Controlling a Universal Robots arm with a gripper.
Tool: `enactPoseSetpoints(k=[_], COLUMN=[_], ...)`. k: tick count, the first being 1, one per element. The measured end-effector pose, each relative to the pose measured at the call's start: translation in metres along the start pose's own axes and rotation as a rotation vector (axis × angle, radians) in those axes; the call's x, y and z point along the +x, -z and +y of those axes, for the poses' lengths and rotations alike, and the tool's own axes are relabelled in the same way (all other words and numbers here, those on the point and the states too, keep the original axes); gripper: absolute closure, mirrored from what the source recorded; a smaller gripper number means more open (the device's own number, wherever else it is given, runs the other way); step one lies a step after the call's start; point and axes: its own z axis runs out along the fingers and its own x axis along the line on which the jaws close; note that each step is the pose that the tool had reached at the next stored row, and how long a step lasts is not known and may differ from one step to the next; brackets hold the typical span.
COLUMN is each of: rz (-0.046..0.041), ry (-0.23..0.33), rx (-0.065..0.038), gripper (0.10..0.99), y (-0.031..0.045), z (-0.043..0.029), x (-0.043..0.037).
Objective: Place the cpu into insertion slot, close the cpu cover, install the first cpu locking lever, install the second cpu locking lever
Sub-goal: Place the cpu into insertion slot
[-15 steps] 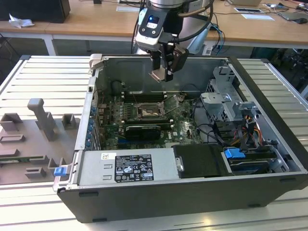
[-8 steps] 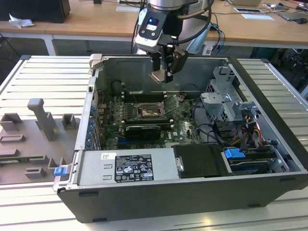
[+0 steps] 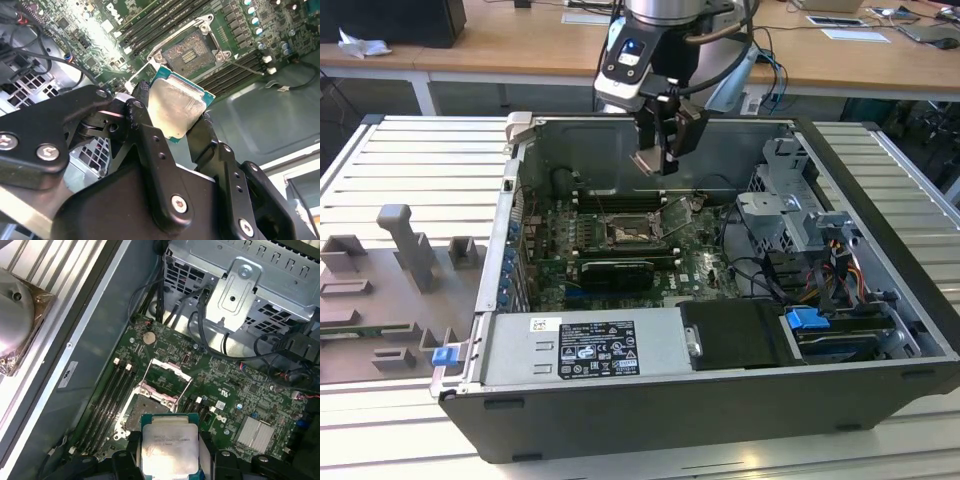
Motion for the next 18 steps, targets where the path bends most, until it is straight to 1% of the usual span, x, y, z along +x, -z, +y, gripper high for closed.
enactPoseSetpoints(k=[7,18], rz=[-0.0059,-0.0115], ry=[-0.067,-0.137], rx=[-0.001,-0.002], gripper=[0.541,0.541], y=[-0.0019,-0.0039], z=[-0.0002,-0.0003], x=[0.0,-0.0001])
